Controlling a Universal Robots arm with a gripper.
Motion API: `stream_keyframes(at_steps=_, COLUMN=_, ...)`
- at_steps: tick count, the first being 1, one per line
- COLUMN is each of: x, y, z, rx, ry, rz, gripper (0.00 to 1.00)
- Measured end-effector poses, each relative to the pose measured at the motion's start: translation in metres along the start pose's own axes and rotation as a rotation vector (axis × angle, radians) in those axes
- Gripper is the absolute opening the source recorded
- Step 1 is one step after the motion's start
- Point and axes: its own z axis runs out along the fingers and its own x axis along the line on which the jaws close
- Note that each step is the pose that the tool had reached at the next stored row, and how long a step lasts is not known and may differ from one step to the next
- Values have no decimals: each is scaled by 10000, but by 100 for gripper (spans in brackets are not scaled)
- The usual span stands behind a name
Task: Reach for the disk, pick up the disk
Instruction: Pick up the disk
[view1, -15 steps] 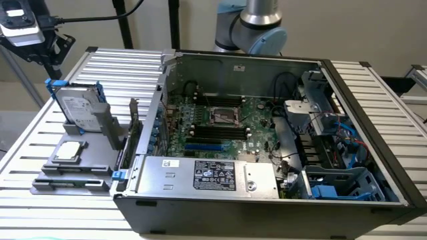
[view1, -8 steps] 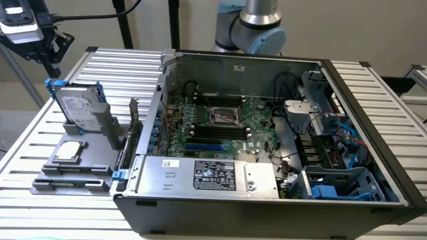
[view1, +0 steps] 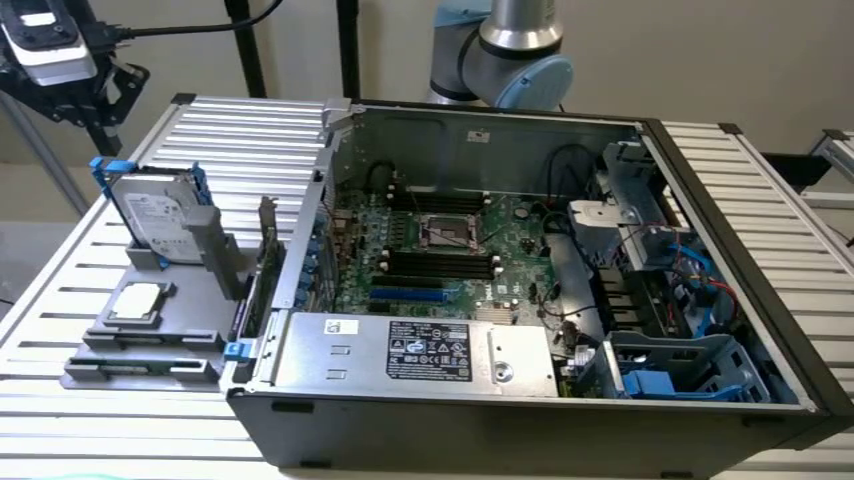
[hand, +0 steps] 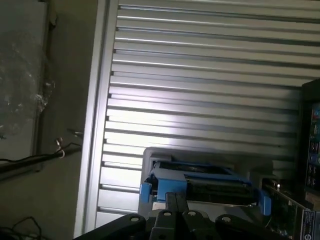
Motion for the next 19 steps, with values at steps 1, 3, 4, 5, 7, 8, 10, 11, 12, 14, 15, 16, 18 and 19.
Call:
stream_keyframes(at_steps=1, x=0, y=0, z=0, rx=6, ry=4, rz=-178, gripper=11)
stream_keyframes(at_steps=3, x=0, y=0, z=-1, rx=17, ry=11, rz=-544, gripper=11)
stream_keyframes(at_steps=4, x=0, y=0, z=0, rx=23, ry=13, rz=-723, gripper=11)
stream_keyframes(at_steps=5, x=0, y=0, z=-1, rx=28, ry=16, rz=-909, gripper=11)
stream_keyframes(at_steps=7, x=0, y=0, z=-1, rx=40, ry=21, rz=-1268, gripper=11)
stream_keyframes(at_steps=8, x=0, y=0, z=0, rx=45, ry=22, rz=-1447, gripper=11)
stream_keyframes(at_steps=10, x=0, y=0, z=-1, rx=57, ry=27, rz=-1819, gripper=11)
stream_keyframes(at_steps=11, x=0, y=0, z=-1, rx=63, ry=29, rz=-1997, gripper=11)
stream_keyframes(at_steps=12, x=0, y=0, z=-1, rx=69, ry=31, rz=-2179, gripper=11)
stream_keyframes(at_steps=14, x=0, y=0, z=-1, rx=81, ry=34, rz=-2537, gripper=11)
stream_keyframes(at_steps=15, x=0, y=0, z=-1, rx=87, ry=33, rz=-2722, gripper=11)
stream_keyframes(at_steps=16, x=0, y=0, z=-1, rx=94, ry=33, rz=-2913, gripper=11)
stream_keyframes(at_steps=18, x=0, y=0, z=-2, rx=108, ry=31, rz=-3278, gripper=11)
stream_keyframes(at_steps=19, x=0, y=0, z=-1, rx=114, ry=28, rz=-3464, gripper=11)
